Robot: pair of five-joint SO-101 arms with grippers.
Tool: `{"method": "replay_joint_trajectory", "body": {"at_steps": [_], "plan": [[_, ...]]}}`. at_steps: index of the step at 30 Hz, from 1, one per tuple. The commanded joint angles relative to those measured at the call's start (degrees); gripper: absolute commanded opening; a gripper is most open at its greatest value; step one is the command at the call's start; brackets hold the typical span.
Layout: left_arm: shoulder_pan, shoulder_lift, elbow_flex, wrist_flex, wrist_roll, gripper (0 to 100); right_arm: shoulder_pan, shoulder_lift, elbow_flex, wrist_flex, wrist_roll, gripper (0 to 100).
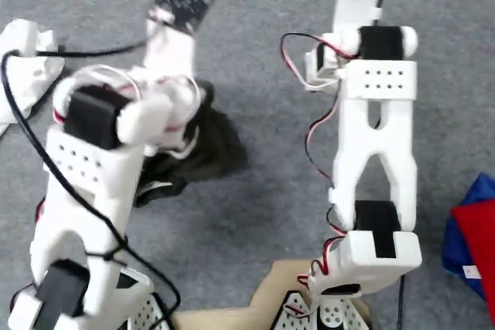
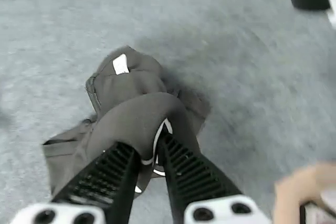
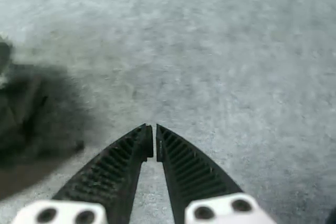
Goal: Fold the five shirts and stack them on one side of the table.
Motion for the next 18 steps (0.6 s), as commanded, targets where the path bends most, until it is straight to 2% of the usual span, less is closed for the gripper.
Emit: {"method": "replay_joint_trajectory", "body": {"at_steps": [1, 6, 9, 13, 18], "plan": [[4.04, -5.93, 4.13, 0.62, 0.18, 6, 3.82, 0.13, -2.33, 0.44, -0.26, 2.8], [4.75, -12.44, 7.38, 0.62, 0.44, 23, 5.32, 0.13, -2.33, 2.11, -0.26, 2.8], [3.52, -16.04, 6.95, 0.62, 2.2, 25, 5.05, 0.22, -2.24, 4.22, -0.26, 2.9], [-3.16, -18.68, 7.3, 0.62, 1.93, 25, 4.88, 0.22, -2.24, 5.01, -0.26, 2.9], [-16.97, -18.68, 12.22, 0.18, 1.85, 25, 4.0, 0.22, -0.22, 5.27, -0.26, 2.9]]}}
